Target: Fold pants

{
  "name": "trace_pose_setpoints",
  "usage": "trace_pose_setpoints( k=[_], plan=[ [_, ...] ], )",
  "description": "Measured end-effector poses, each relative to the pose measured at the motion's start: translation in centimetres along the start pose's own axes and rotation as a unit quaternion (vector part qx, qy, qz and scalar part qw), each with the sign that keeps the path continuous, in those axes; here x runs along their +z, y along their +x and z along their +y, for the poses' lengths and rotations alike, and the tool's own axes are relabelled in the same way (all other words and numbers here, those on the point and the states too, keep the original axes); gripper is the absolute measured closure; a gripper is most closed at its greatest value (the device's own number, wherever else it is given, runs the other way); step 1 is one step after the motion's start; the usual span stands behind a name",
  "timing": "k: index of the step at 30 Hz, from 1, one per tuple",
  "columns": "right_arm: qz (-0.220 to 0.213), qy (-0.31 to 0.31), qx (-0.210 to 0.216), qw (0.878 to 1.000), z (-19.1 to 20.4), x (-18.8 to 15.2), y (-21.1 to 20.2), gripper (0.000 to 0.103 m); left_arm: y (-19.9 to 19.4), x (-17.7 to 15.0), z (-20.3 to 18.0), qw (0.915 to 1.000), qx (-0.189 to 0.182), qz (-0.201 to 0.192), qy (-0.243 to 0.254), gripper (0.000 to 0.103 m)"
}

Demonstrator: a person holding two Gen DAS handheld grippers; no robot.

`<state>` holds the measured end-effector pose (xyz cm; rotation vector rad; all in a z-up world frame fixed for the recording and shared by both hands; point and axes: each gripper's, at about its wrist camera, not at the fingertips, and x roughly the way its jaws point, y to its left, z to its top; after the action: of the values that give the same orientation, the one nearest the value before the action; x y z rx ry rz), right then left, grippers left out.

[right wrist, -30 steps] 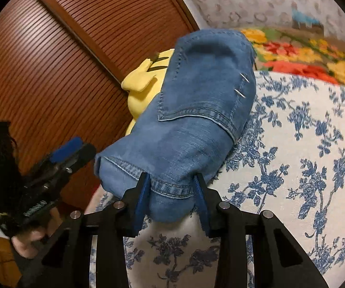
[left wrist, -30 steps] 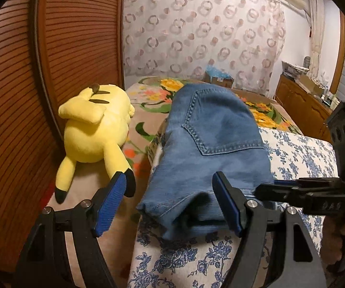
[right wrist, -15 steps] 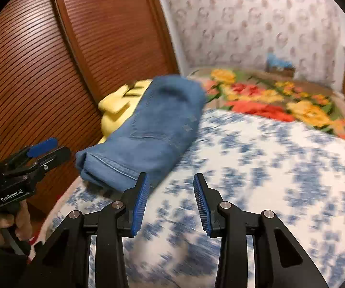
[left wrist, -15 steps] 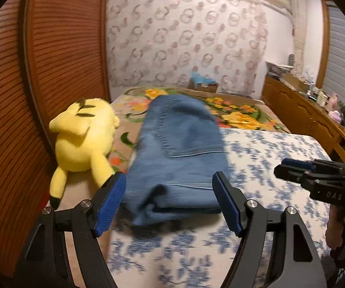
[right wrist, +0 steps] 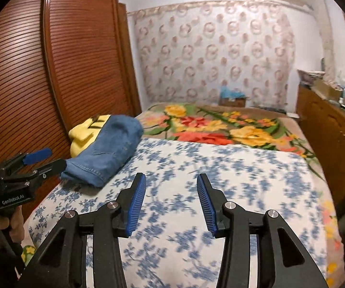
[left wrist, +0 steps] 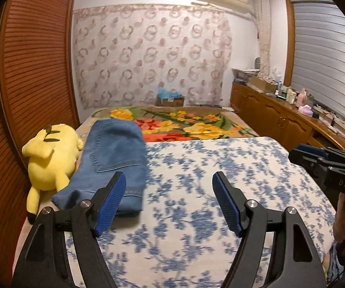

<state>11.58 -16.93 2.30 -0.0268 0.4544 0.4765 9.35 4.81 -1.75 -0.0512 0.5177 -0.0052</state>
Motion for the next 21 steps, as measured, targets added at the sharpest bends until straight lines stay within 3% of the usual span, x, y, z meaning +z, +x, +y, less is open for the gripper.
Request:
trace_pose_setpoints(
  k=[12,15,21],
  plan=[
    [-0.054,0.025,-0.039,0.997,-1.3,-1.7,-6.8,0.048,-4.2,1.4,-5.0,0.9989,-0.006,-0.036,0.03,0.015],
    [-0.062,0.024,-0.045,0.997,-1.4,-2.4,-7.4,0.04,-4.9,1.5,-5.8,0.9984,-0.009,-0.046,0.032,0.0],
    [-0.066,0.021,-0.063,0.996,-0.9,-3.2,-7.6,0.034,-5.4,1.6,-6.3,0.9984,-0.013,-0.047,0.028,0.0]
  ],
)
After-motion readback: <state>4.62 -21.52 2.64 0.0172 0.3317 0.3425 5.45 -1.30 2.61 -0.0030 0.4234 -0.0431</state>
